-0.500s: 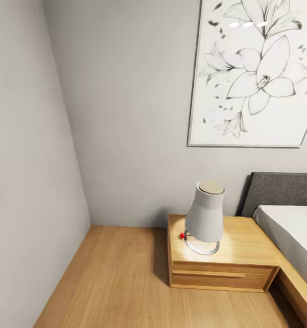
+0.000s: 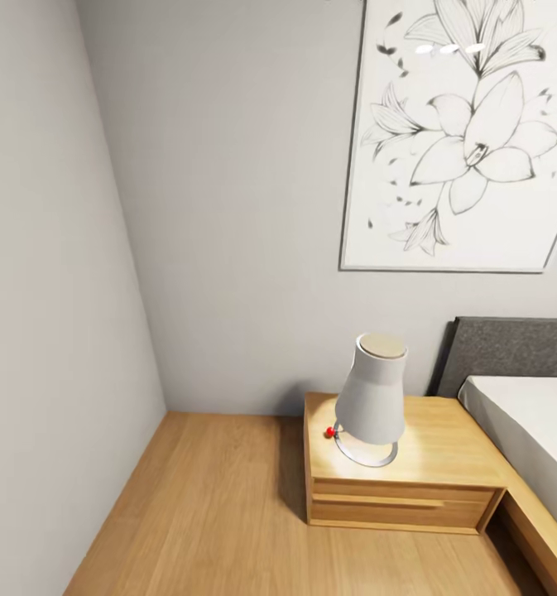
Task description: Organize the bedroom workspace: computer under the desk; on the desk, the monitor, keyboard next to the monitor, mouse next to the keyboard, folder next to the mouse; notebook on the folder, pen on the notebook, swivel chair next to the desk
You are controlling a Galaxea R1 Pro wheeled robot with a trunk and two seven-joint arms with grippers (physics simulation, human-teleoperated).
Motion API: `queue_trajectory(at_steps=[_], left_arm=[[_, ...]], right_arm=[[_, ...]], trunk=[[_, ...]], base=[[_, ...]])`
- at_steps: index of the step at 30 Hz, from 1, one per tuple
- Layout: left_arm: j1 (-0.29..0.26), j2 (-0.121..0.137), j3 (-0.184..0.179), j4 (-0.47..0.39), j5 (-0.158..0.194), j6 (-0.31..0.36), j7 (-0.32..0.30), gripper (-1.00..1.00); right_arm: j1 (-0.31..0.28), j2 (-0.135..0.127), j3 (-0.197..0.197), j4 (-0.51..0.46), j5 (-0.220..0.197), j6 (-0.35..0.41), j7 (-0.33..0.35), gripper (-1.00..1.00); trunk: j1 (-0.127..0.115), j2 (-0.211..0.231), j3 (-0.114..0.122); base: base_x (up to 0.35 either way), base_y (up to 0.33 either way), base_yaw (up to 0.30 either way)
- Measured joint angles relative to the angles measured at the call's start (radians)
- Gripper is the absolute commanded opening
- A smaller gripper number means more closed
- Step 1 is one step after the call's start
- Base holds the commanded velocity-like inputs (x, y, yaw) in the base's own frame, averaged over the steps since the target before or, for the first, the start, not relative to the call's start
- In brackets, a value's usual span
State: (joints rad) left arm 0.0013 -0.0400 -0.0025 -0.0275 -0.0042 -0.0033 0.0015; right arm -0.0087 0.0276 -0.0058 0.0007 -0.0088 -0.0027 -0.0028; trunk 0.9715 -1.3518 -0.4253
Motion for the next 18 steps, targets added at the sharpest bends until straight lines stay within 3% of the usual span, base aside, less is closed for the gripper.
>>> queue_trajectory(at_steps=[16,17,18], left_arm=[[0.000,0.002,0.003,-0.001,0.001,0.001,0.003,1.00],[0.000,0.002,0.003,-0.002,0.001,0.001,0.003,1.00],[0.000,0.003,0.004,-0.003,0.002,0.001,0.003,1.00]], right_arm=[[0.000,0.004,0.003,-0.014,-0.002,-0.046,0.001,1.00],[0.000,0.004,0.004,-0.015,-0.002,-0.197,0.001,1.00],[0.000,0.005,0.004,-0.015,-0.002,-0.255,0.002,1.00]], trunk=[[-0.061,0.112,0.050],[-0.065,0.119,0.053],[-0.069,0.126,0.056]], base=[[0.000,0.000,0.000],[0.000,0.000,0.000],[0.000,0.000,0.000]])
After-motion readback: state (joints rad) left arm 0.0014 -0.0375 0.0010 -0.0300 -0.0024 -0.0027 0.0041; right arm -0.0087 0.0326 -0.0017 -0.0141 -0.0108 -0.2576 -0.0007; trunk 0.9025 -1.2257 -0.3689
